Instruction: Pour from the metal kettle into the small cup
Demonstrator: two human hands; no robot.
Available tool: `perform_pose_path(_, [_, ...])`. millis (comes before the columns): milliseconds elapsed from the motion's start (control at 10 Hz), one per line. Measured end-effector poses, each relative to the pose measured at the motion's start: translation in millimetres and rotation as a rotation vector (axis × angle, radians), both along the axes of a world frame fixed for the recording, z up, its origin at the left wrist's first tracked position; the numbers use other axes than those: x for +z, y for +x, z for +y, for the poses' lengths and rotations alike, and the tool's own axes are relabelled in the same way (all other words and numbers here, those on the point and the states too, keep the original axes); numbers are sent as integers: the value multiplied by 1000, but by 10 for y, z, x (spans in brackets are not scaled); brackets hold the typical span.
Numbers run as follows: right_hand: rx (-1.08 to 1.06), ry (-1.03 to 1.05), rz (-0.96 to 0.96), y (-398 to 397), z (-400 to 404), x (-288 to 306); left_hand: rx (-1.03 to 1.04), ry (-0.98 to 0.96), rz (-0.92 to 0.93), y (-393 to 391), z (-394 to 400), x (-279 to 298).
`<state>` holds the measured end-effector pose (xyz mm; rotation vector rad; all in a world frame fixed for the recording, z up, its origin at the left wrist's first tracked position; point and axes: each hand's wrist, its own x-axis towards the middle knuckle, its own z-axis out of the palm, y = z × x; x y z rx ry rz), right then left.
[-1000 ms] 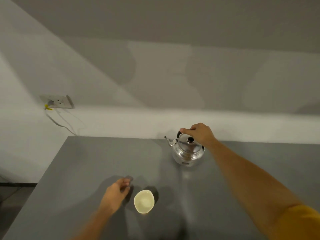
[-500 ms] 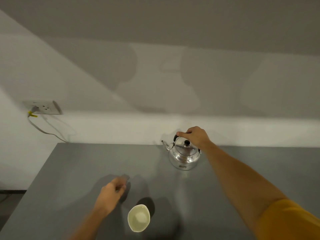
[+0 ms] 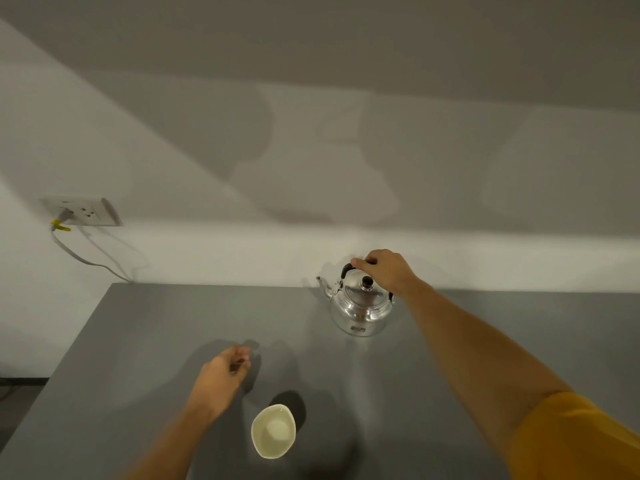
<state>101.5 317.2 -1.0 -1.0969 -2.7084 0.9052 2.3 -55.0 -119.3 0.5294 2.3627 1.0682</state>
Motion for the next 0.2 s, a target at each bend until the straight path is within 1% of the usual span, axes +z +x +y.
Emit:
perform_pose_path(100, [68,124,5,72,-48,69,-25,0,20,59,-13,87])
perform_pose_path(200, [73,192,80,163,-185,177,-8,46,30,92,-25,191])
